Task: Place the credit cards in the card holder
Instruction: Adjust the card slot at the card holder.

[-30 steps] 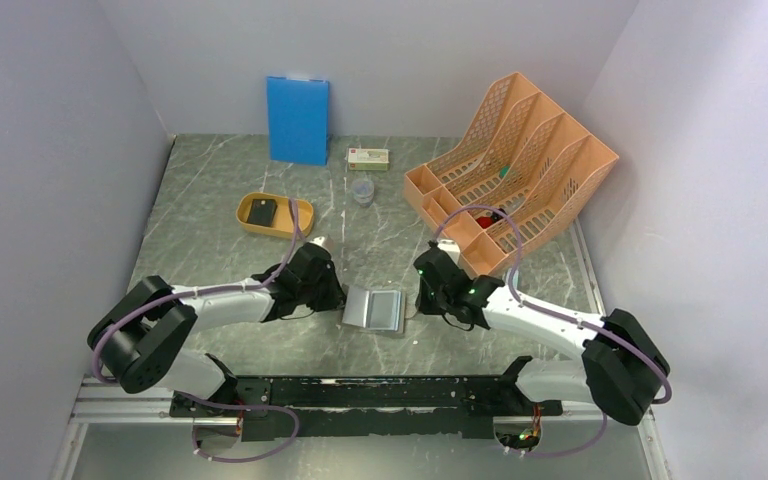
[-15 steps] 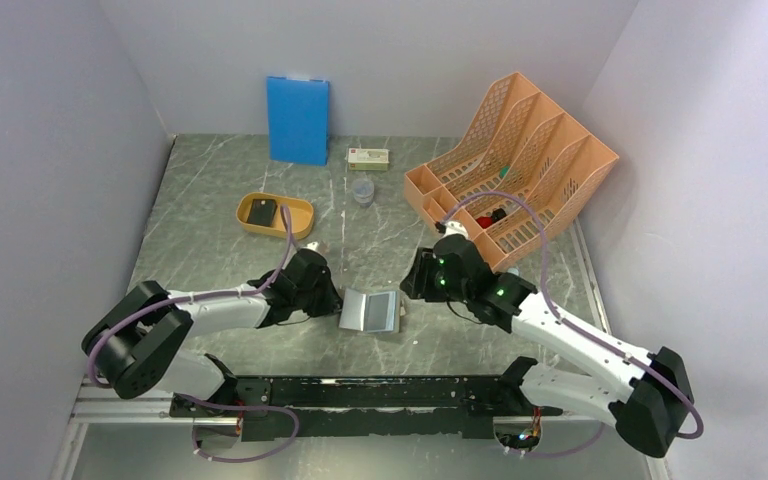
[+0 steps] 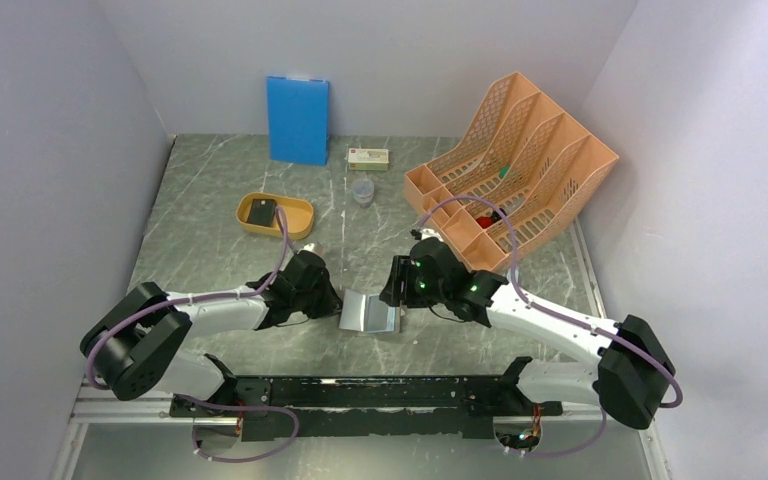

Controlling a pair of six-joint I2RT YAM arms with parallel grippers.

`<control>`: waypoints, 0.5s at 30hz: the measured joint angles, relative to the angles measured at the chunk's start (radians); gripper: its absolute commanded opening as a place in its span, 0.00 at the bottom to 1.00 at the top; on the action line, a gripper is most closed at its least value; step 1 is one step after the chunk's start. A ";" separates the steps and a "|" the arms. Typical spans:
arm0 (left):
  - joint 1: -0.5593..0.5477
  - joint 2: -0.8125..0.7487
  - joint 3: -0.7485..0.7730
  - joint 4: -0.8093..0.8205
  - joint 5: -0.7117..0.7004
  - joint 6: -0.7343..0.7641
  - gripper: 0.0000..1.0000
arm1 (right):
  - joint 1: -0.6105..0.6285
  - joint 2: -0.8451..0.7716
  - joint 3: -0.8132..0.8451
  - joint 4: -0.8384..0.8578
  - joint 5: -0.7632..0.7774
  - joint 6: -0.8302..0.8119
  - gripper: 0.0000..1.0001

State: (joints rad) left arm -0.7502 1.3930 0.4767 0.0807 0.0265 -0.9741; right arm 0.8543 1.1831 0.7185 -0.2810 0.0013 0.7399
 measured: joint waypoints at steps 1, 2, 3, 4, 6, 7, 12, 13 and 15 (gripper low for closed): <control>0.000 0.000 -0.001 0.002 0.000 -0.002 0.05 | -0.003 -0.002 -0.011 0.001 0.009 0.004 0.56; 0.000 0.000 -0.002 0.003 0.000 -0.003 0.05 | -0.008 -0.002 -0.023 0.000 0.015 0.008 0.56; 0.000 0.000 -0.002 0.003 0.000 -0.005 0.05 | -0.014 -0.001 -0.037 0.000 0.018 0.013 0.56; 0.000 0.000 -0.002 0.004 0.000 -0.006 0.05 | -0.020 0.002 -0.051 0.000 0.022 0.016 0.56; 0.000 0.000 -0.002 0.004 0.000 -0.007 0.05 | -0.027 0.006 -0.079 0.000 0.031 0.026 0.55; 0.000 0.000 -0.002 0.004 -0.001 -0.007 0.05 | -0.030 0.007 -0.092 0.001 0.034 0.028 0.54; 0.000 0.000 -0.002 0.004 -0.003 -0.007 0.05 | -0.057 0.027 -0.133 0.011 0.035 0.042 0.46; 0.000 0.000 -0.002 0.004 -0.003 -0.008 0.05 | -0.064 0.031 -0.142 0.019 0.033 0.043 0.44; 0.000 0.000 -0.002 0.004 -0.003 -0.008 0.05 | -0.079 0.037 -0.163 0.038 0.026 0.046 0.42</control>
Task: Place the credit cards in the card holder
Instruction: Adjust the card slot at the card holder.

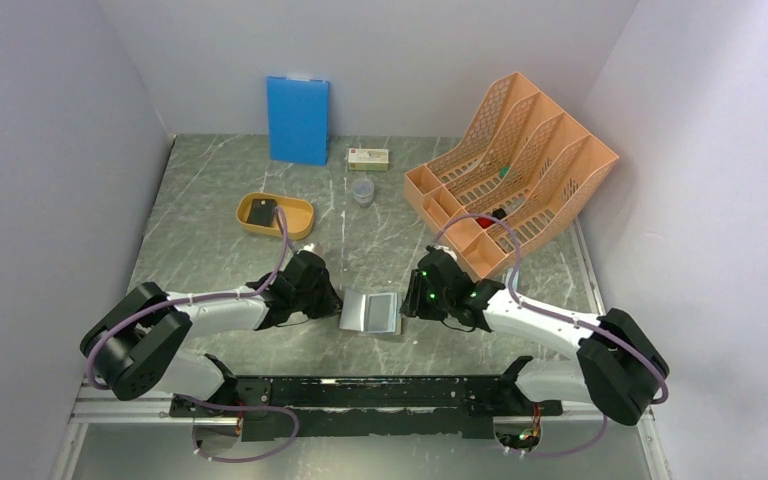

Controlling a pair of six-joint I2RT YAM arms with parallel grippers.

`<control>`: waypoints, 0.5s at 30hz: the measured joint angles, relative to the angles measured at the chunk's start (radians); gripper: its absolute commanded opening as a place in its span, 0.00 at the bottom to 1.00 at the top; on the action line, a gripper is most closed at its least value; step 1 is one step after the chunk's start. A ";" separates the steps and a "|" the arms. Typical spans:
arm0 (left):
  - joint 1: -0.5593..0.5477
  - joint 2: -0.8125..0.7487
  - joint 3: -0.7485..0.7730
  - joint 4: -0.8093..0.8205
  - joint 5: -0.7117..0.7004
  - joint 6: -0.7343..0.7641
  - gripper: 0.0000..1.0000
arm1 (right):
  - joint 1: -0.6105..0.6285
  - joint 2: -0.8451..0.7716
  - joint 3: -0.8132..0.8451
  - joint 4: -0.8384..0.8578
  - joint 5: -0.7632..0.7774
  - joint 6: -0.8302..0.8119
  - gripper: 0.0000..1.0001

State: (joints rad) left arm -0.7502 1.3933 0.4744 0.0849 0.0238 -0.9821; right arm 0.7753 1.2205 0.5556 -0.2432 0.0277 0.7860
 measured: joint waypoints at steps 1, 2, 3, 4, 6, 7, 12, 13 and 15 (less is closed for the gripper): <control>0.000 0.000 0.000 0.001 0.000 0.000 0.05 | -0.006 0.005 -0.010 0.009 -0.009 0.001 0.41; 0.000 0.000 -0.001 0.002 0.000 -0.001 0.05 | -0.011 0.012 -0.017 0.015 -0.017 0.002 0.40; 0.000 0.000 -0.001 0.002 0.000 -0.002 0.05 | -0.014 0.020 -0.024 0.023 -0.025 0.003 0.39; 0.000 0.001 -0.002 0.005 0.000 -0.002 0.05 | -0.016 0.027 -0.027 0.028 -0.032 0.004 0.38; 0.000 0.002 -0.003 0.010 0.000 -0.002 0.05 | -0.018 0.039 -0.032 0.045 -0.045 0.007 0.36; 0.000 0.002 -0.005 0.015 0.000 -0.003 0.05 | -0.020 0.043 -0.035 0.055 -0.052 0.008 0.36; 0.000 0.008 -0.012 0.040 0.001 -0.007 0.05 | -0.035 0.070 -0.059 0.119 -0.099 0.020 0.36; 0.000 0.008 -0.013 0.043 0.001 -0.007 0.05 | -0.037 0.072 -0.064 0.127 -0.107 0.021 0.36; 0.000 0.010 -0.014 0.049 0.001 -0.010 0.05 | -0.037 0.076 -0.074 0.149 -0.126 0.024 0.36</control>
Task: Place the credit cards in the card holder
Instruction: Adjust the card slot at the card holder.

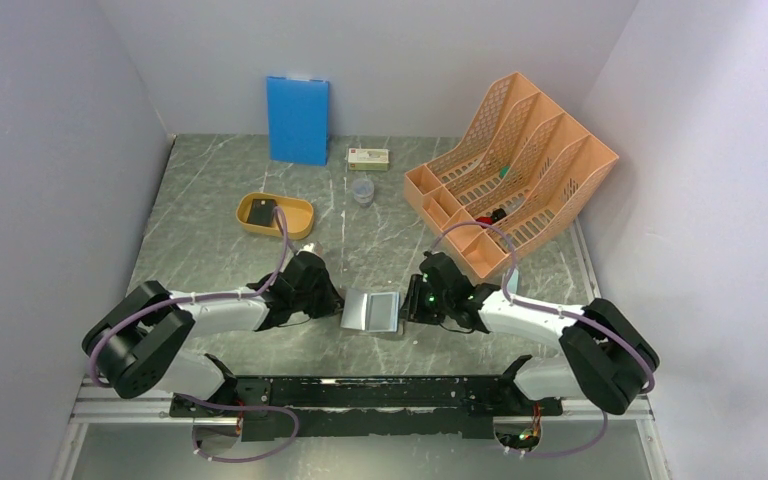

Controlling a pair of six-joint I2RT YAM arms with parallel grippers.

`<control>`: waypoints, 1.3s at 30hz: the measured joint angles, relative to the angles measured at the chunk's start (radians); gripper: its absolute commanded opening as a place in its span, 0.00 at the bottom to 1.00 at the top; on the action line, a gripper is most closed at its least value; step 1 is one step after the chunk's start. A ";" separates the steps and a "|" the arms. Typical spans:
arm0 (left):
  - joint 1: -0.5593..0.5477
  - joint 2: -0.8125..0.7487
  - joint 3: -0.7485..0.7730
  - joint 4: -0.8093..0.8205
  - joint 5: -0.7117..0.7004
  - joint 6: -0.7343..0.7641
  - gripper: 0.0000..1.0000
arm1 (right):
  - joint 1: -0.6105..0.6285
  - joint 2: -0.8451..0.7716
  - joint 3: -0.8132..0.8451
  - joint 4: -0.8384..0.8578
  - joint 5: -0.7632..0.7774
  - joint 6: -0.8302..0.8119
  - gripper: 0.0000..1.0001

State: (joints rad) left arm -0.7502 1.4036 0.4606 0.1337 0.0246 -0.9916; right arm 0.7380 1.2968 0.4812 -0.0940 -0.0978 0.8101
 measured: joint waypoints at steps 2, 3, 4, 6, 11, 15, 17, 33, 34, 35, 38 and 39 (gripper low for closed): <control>0.000 0.003 0.000 0.005 0.000 0.000 0.05 | -0.002 0.003 -0.005 0.019 -0.015 0.001 0.36; 0.000 0.003 -0.001 0.008 0.000 -0.001 0.05 | -0.003 0.007 -0.008 0.030 -0.026 0.000 0.35; 0.000 0.003 -0.003 0.011 0.000 -0.001 0.05 | -0.004 0.011 -0.011 0.046 -0.038 0.001 0.31; 0.000 0.004 -0.006 0.019 0.000 -0.002 0.05 | -0.006 0.018 -0.013 0.061 -0.052 0.000 0.21; 0.000 0.006 -0.005 0.023 0.000 -0.001 0.05 | -0.013 0.012 -0.024 0.071 -0.063 -0.001 0.00; 0.000 0.000 0.006 -0.008 -0.013 0.007 0.27 | -0.013 -0.019 -0.023 0.063 -0.065 -0.011 0.00; 0.000 -0.006 0.017 -0.043 -0.025 0.016 0.50 | -0.011 -0.031 -0.014 0.062 -0.071 -0.018 0.00; -0.005 -0.217 0.131 -0.434 -0.200 0.111 0.91 | -0.010 -0.037 0.027 0.064 -0.089 -0.048 0.00; -0.007 -0.238 0.141 -0.447 -0.209 0.123 0.92 | -0.010 -0.038 0.031 0.064 -0.093 -0.049 0.00; -0.014 -0.260 0.162 -0.465 -0.223 0.135 0.91 | -0.010 -0.038 0.036 0.064 -0.098 -0.051 0.00; -0.050 -0.293 0.220 -0.472 -0.233 0.176 0.90 | -0.010 -0.038 0.050 0.065 -0.111 -0.056 0.00; -0.061 -0.299 0.230 -0.455 -0.224 0.192 0.89 | -0.010 -0.038 0.055 0.065 -0.116 -0.056 0.00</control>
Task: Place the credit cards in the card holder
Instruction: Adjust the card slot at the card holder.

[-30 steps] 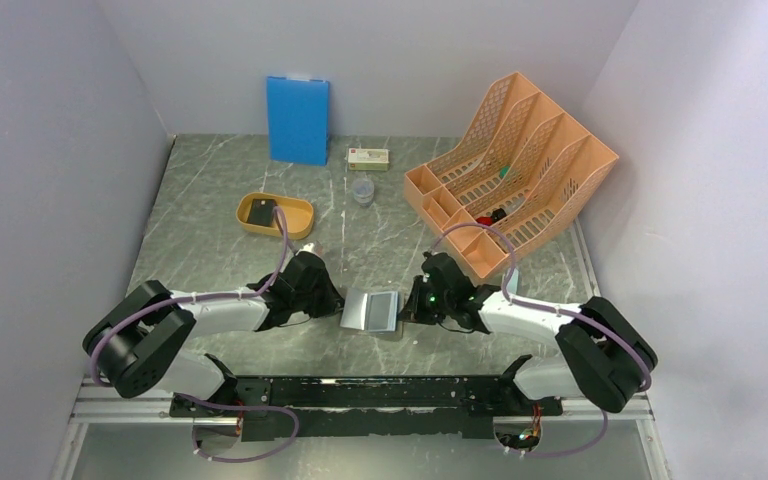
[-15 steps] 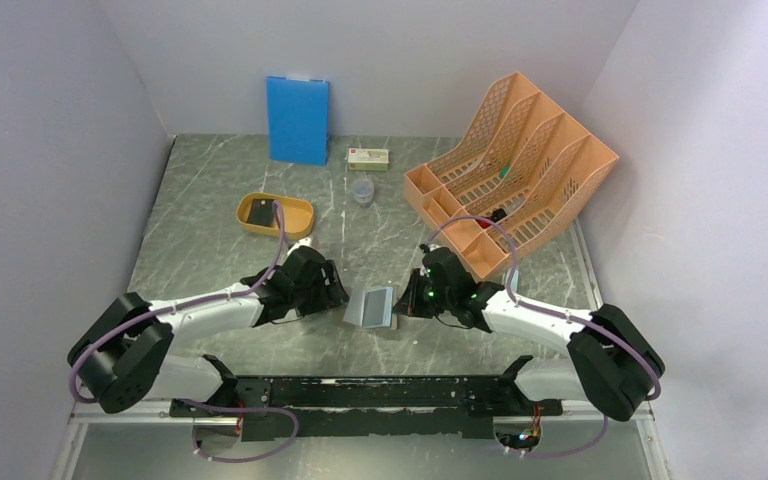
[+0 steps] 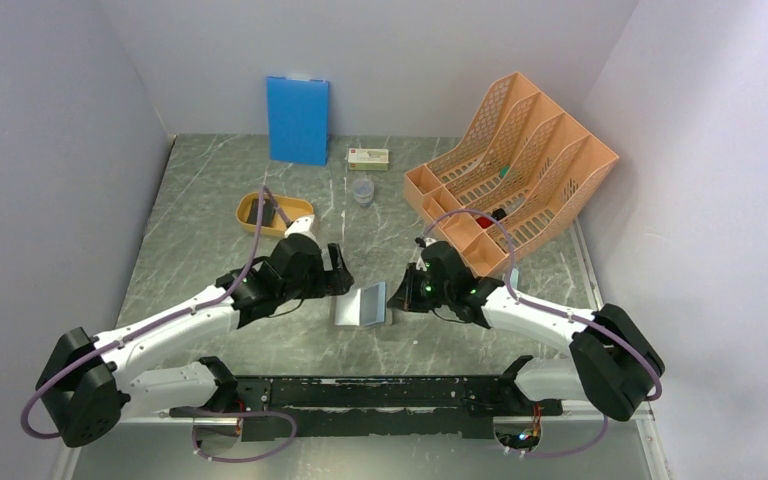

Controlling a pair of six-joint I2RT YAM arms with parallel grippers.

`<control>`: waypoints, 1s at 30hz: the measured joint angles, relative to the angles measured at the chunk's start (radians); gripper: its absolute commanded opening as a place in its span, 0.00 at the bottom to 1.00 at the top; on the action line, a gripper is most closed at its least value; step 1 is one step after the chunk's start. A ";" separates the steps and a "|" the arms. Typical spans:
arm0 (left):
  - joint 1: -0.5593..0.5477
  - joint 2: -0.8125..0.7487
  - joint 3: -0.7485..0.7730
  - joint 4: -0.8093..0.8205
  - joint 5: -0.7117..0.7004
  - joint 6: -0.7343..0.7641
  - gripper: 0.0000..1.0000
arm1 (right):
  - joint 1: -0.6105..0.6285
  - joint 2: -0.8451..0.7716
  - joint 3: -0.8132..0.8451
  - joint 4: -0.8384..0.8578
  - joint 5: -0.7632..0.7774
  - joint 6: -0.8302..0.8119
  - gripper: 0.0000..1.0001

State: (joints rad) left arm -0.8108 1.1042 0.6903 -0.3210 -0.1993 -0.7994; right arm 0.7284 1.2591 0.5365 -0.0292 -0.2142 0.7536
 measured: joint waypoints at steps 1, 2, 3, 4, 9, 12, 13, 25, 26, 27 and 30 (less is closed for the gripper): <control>-0.006 -0.003 0.004 0.019 0.011 0.012 0.89 | 0.000 0.000 0.003 0.000 -0.002 -0.002 0.00; -0.011 -0.005 0.003 0.046 0.033 0.026 0.87 | 0.000 0.000 0.008 0.000 -0.004 -0.003 0.00; -0.013 0.002 0.003 0.068 0.055 0.036 0.86 | 0.000 0.000 0.012 0.001 -0.006 -0.004 0.00; -0.015 0.013 0.003 0.094 0.079 0.045 0.86 | 0.000 0.000 0.014 0.002 -0.008 -0.005 0.00; -0.016 0.138 0.002 0.198 0.181 0.070 0.83 | 0.000 0.000 0.018 0.002 -0.018 -0.006 0.00; -0.017 0.200 0.002 0.230 0.228 0.077 0.83 | 0.003 0.000 0.019 0.002 -0.024 -0.006 0.00; -0.017 0.213 0.002 0.242 0.239 0.079 0.83 | 0.004 0.000 0.019 0.002 -0.026 -0.006 0.00; -0.018 0.297 0.002 0.318 0.301 0.104 0.76 | 0.009 0.007 0.019 0.002 -0.037 -0.006 0.00; -0.019 0.304 0.002 0.318 0.301 0.105 0.75 | 0.010 0.009 0.019 0.002 -0.037 -0.006 0.00; -0.019 0.310 0.002 0.318 0.301 0.106 0.74 | 0.011 0.011 0.019 0.002 -0.038 -0.006 0.00; -0.023 0.323 0.000 0.318 0.301 0.111 0.72 | 0.011 0.013 0.019 0.002 -0.040 -0.006 0.00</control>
State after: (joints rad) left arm -0.8333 1.4273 0.6907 -0.0029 0.1020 -0.6888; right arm 0.7399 1.2724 0.5556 -0.0273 -0.2539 0.7475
